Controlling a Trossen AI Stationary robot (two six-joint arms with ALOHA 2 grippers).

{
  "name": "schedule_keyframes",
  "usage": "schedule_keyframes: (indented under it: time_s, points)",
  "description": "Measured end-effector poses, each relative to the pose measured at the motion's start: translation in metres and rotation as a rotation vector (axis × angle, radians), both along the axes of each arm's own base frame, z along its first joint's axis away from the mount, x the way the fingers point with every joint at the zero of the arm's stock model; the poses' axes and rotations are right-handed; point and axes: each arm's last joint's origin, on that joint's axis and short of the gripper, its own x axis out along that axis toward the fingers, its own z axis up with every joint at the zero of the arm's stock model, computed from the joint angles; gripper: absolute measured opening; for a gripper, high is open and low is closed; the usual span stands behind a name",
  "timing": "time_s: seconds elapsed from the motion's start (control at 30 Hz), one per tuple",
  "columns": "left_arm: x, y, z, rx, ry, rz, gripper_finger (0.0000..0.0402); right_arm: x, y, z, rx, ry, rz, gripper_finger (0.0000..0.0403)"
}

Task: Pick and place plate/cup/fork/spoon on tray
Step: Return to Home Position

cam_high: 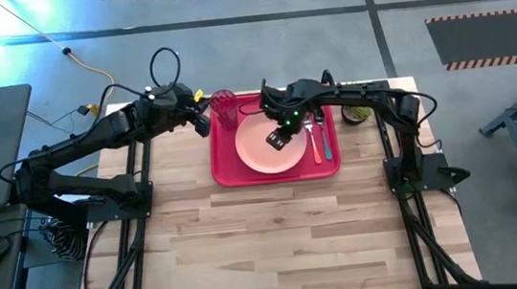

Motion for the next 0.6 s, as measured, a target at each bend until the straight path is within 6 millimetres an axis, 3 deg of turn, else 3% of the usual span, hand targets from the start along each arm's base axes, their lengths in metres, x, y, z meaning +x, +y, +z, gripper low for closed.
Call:
schedule_keyframes:
  time_s: [0.3,0.6]
  points:
    - [0.010,-0.028,0.000,-0.014,-0.011,-0.124,0.0076,0.022,0.031,0.051,-0.059,-0.130,0.128,0.0123]
    - [0.015,-0.072,-0.006,-0.055,-0.016,-0.307,0.0076,0.041,0.092,0.108,-0.137,-0.319,0.265,0.0123]
